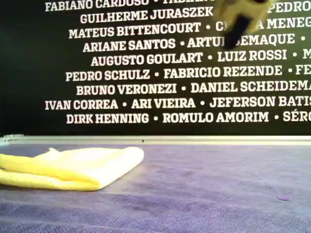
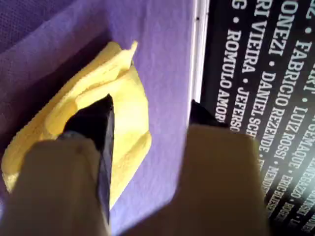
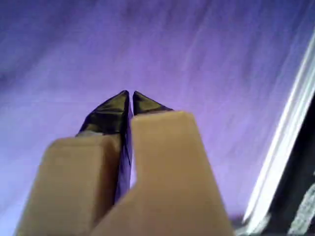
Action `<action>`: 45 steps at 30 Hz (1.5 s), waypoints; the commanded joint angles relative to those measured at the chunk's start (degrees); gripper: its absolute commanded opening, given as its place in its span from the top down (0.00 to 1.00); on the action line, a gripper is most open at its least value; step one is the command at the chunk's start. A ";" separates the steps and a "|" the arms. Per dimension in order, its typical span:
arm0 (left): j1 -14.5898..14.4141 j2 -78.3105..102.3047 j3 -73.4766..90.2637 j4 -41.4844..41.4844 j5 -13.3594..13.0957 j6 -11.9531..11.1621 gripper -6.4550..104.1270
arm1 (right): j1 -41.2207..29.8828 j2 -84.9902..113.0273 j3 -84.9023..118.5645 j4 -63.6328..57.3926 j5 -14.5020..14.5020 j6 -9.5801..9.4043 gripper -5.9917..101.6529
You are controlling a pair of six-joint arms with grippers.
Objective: Fold a cloth
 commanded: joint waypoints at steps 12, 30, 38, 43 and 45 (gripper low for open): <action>0.79 1.05 -1.23 -0.18 -0.26 0.18 0.46 | -13.80 47.99 63.28 -33.93 0.26 -5.10 0.93; 5.10 1.32 1.32 -0.18 0.53 0.53 0.46 | -13.80 76.90 109.07 -85.34 0.26 -10.28 0.93; 6.86 1.67 1.32 1.76 0.70 -0.44 0.75 | -16.96 83.23 109.07 -78.66 0.26 -10.28 0.93; 7.47 1.67 1.32 1.93 0.70 -0.44 0.98 | -17.67 83.32 109.07 -59.15 0.26 -10.28 0.93; 7.56 1.67 1.32 1.93 0.70 -0.44 0.96 | -17.58 83.41 109.07 -52.82 0.26 -10.28 0.93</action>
